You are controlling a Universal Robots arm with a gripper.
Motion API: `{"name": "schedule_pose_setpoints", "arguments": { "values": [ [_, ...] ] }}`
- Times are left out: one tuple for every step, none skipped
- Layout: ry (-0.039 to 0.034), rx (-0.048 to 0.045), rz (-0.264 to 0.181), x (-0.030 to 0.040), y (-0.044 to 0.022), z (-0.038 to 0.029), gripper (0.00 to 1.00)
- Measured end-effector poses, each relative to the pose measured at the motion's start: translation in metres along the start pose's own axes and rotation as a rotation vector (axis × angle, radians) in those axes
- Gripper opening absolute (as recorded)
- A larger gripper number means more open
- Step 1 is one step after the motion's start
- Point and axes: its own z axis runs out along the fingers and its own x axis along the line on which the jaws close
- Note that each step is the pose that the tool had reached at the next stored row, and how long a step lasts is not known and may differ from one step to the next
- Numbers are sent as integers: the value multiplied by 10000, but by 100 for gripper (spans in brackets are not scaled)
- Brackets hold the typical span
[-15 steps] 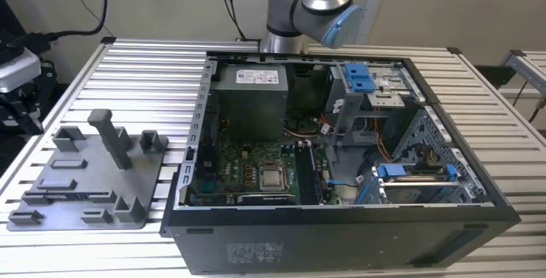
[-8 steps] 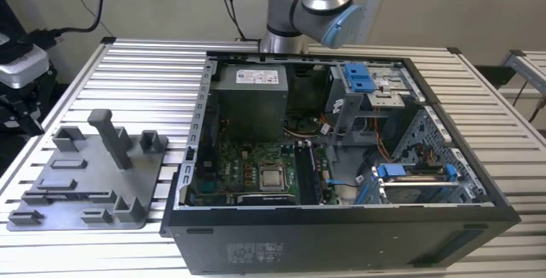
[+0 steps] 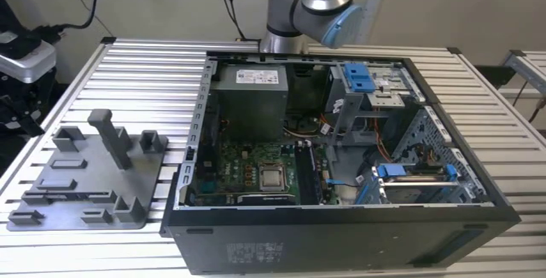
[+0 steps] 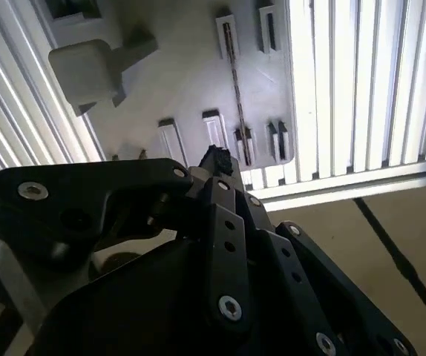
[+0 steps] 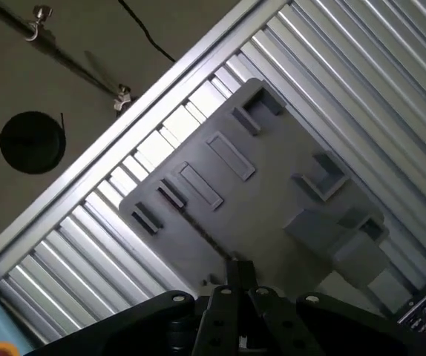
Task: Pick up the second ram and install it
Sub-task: 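Pick up the second ram and move it above second insertion slot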
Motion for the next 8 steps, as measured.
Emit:
{"name": "schedule_pose_setpoints", "arguments": {
  "values": [
    [6, -5, -172, 0, 0, 2, 11],
    [10, -10, -344, 0, 0, 3, 11],
    [15, -15, -530, 0, 0, 6, 11],
    [22, -21, -714, 0, 0, 7, 11],
    [32, -30, -1072, 0, 0, 11, 11],
    [38, -36, -1264, 0, -1, 13, 11],
    [42, -39, -1443, 1, -1, 16, 11],
    [43, -40, -1614, 1, -1, 19, 11]
  ]
}}
